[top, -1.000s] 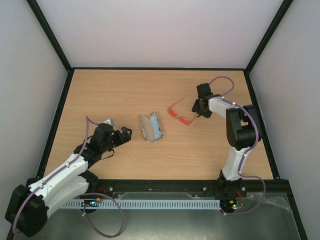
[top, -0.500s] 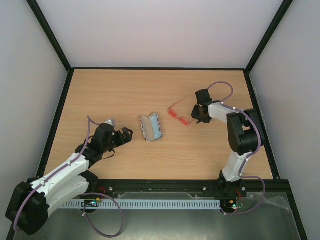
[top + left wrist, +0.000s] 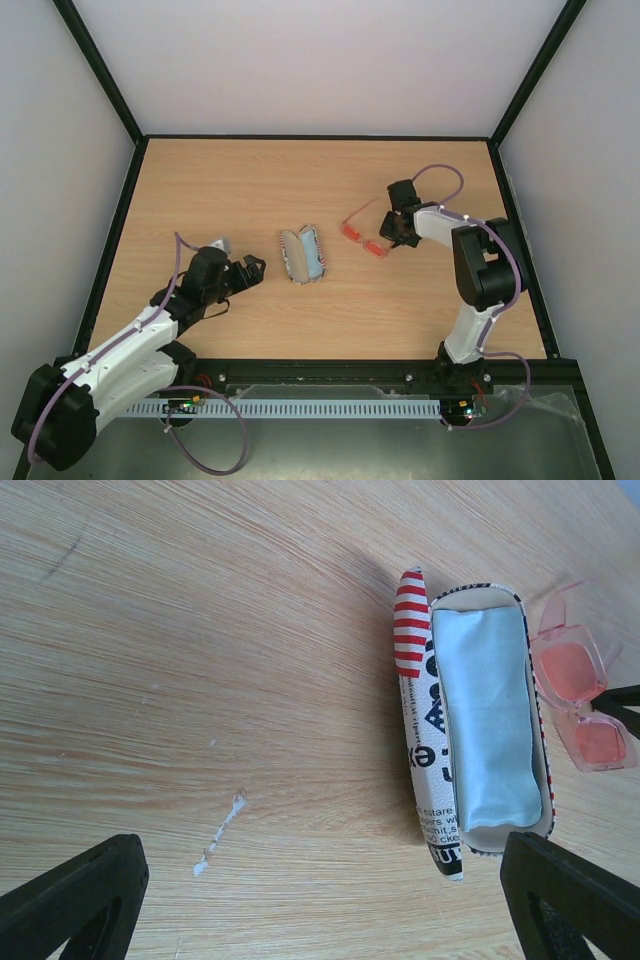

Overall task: Organize the sunglasses
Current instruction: Pick up the sunglasses from the center of the board.

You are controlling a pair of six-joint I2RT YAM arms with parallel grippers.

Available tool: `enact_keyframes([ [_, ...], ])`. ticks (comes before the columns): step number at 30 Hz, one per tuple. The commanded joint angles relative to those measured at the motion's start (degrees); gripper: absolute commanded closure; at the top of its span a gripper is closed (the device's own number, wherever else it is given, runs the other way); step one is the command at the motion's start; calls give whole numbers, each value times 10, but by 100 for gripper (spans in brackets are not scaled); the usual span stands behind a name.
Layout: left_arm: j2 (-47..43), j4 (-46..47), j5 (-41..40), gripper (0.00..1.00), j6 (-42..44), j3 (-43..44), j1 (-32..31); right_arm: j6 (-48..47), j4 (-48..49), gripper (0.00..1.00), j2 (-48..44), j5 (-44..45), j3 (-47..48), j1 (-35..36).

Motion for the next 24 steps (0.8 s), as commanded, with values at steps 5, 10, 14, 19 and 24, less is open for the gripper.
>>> enact_keyframes([
  [5, -5, -5, 21, 1, 21, 16, 4, -38, -22, 99, -51, 68, 30, 8],
  [10, 14, -64, 36, 1, 68, 85, 4, -85, -50, 99, -121, 113, 50, 53],
  [14, 45, -152, 35, 1, 120, 180, 4, -126, -59, 99, -210, 125, 28, 116],
  [19, 71, -244, 17, 1, 171, 295, 4, -152, -98, 99, -322, 127, 0, 211],
  [24, 113, -294, -9, 1, 196, 365, 3, -149, -138, 99, -414, 97, -11, 263],
])
